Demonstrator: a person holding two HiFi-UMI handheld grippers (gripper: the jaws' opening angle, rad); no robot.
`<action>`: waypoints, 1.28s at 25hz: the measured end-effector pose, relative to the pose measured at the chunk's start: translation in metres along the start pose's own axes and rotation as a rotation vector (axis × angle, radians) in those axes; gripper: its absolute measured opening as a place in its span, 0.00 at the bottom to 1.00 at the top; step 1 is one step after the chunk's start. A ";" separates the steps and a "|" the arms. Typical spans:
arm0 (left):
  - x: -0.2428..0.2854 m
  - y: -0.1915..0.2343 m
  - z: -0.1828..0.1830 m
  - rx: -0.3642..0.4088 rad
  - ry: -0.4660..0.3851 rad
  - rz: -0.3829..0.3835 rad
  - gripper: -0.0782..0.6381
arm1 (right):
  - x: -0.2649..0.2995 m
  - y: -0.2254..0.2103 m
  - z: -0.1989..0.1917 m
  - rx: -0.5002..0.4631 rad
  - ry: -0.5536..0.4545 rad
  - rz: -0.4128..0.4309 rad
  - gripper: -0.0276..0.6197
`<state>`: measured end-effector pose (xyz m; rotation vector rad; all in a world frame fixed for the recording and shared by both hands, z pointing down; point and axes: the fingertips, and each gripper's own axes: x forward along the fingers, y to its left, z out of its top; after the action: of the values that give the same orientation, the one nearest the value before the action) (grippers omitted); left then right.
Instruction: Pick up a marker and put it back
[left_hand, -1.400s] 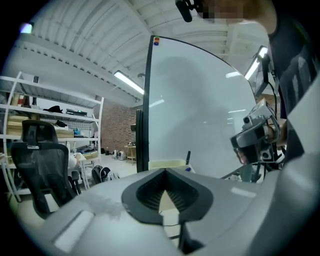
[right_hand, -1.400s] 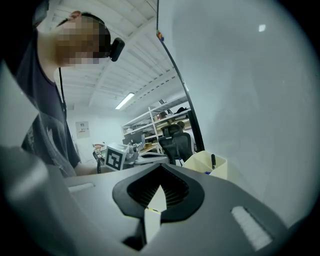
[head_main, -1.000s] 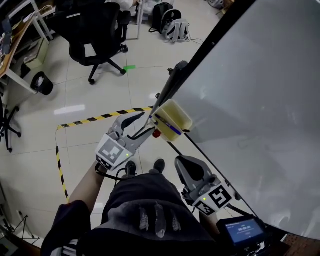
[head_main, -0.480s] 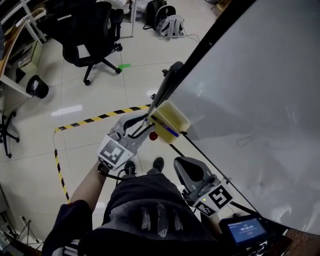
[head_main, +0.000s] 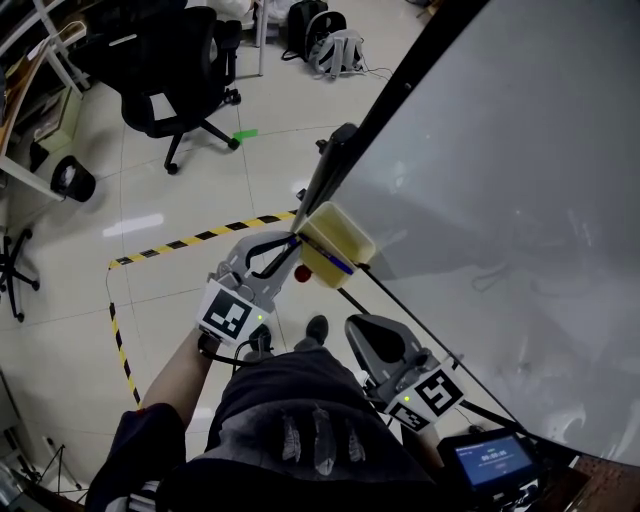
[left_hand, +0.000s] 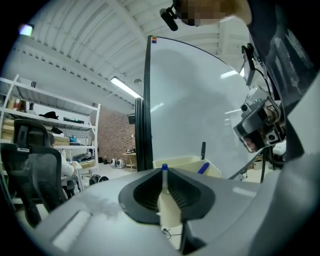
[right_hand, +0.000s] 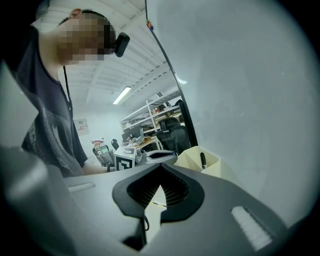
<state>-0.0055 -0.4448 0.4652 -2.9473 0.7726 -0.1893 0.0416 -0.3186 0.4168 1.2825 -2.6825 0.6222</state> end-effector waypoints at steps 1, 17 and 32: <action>0.000 0.000 0.000 0.002 0.002 0.001 0.16 | 0.000 0.000 0.000 0.002 -0.001 0.001 0.05; -0.029 0.002 0.080 -0.064 -0.142 -0.033 0.16 | -0.001 0.011 0.012 -0.020 -0.043 0.010 0.05; -0.108 -0.079 0.154 -0.098 -0.248 -0.115 0.15 | -0.067 0.067 -0.016 -0.033 -0.097 -0.060 0.05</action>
<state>-0.0388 -0.3147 0.3119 -3.0277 0.5947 0.2092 0.0316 -0.2261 0.3927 1.4130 -2.7064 0.5198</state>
